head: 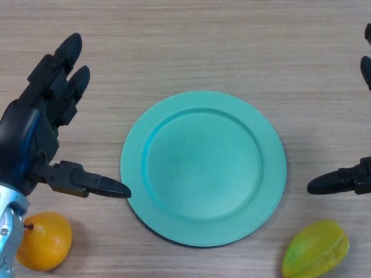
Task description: Pick up the yellow starfruit and place it on the plate
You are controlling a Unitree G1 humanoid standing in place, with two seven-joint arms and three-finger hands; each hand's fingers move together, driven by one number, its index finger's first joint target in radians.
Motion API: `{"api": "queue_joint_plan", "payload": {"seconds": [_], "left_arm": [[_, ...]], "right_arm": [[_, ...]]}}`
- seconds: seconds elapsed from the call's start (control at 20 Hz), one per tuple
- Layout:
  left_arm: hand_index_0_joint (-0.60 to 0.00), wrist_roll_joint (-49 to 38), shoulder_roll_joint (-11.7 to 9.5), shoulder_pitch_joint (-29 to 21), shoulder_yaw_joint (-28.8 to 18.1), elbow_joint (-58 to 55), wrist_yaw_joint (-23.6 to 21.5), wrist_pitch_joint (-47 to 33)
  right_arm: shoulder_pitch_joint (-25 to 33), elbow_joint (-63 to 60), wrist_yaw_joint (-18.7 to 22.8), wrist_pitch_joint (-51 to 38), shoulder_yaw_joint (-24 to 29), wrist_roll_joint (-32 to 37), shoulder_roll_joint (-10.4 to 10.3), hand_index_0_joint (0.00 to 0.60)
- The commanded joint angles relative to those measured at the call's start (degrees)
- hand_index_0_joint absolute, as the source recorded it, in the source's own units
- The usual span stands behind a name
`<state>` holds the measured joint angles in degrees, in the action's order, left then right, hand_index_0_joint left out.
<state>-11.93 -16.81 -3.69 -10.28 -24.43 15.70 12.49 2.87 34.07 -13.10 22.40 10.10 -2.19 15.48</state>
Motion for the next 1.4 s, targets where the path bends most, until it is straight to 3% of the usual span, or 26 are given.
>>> {"api": "queue_joint_plan", "payload": {"seconds": [0.05,0.5,0.9,0.95,1.15,1.4], "left_arm": [[0.0,0.96,-1.89,-1.56,-3.12,-2.75,-0.54,-8.61],[0.0,2.34,-1.37,-1.57,-1.61,-3.21,-0.65,-7.31],[0.0,2.38,-1.19,-0.96,-1.91,-2.79,0.21,-6.63],[0.0,1.86,-1.23,-1.52,-1.93,-2.0,-0.57,-6.98],[0.0,2.99,-1.33,-2.52,-0.91,-0.14,-1.97,-8.11],[0.0,3.86,-1.37,-3.3,-0.32,0.02,-2.11,-6.87]], "right_arm": [[1.19,2.32,0.29,-9.47,2.25,0.78,2.25,0.0],[0.13,0.44,-2.09,-13.58,3.61,1.51,2.54,0.0],[-8.33,-3.36,-7.98,-26.33,4.84,-2.8,0.12,0.0],[-9.91,-6.1,-8.7,-32.19,5.01,-5.82,-0.1,0.0],[-13.51,-9.11,-12.3,-36.51,5.68,-7.92,-1.03,0.0],[-15.34,-16.74,-13.6,-44.78,6.0,-11.59,-0.77,0.0]]}}
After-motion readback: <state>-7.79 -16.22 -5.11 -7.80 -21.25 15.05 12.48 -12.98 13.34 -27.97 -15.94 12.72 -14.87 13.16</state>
